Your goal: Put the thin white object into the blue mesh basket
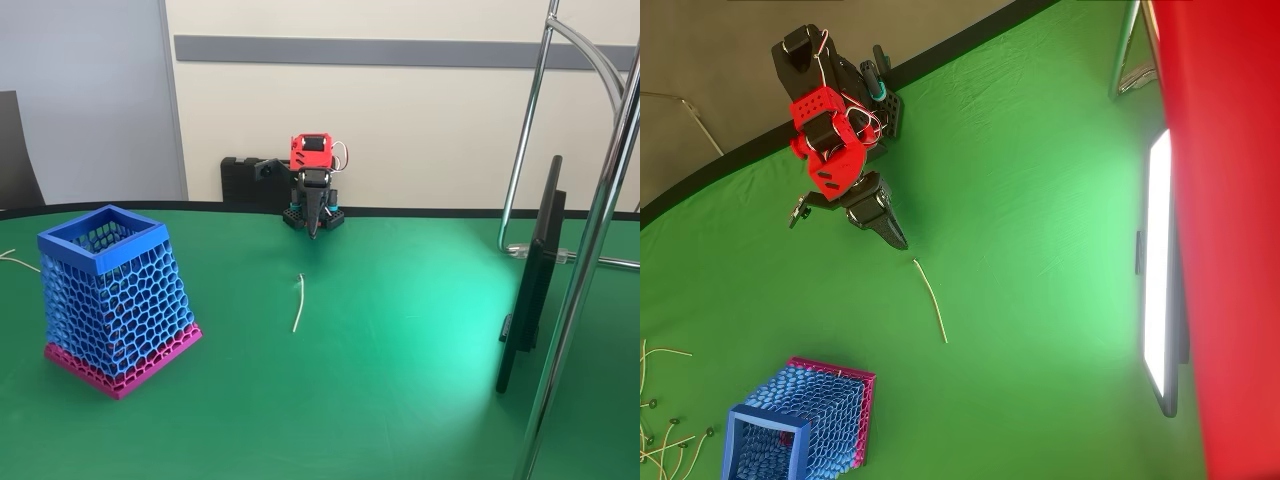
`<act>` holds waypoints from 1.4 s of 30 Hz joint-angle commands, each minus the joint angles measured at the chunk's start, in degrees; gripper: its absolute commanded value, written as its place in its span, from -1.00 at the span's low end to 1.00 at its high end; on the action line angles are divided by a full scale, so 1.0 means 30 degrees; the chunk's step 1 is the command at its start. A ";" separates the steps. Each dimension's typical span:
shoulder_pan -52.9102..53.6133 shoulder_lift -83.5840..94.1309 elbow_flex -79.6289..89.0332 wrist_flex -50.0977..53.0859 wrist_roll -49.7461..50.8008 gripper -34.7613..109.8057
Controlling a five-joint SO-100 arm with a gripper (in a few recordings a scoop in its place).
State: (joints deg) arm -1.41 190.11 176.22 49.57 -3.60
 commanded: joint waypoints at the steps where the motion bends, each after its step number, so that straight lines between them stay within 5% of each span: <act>1: -0.0205 0.0146 0.0146 0.0029 -0.0264 -0.51; 16: -0.0498 -0.0439 -0.0234 -0.0469 -0.1787 -0.51; 35: -0.1172 -1.2070 -0.8701 -0.2490 -0.2666 -0.51; 42: -0.1377 -1.7373 -1.2422 -0.2842 -0.5361 -0.51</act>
State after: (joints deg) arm -5.27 141.59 143.53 42.10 -17.05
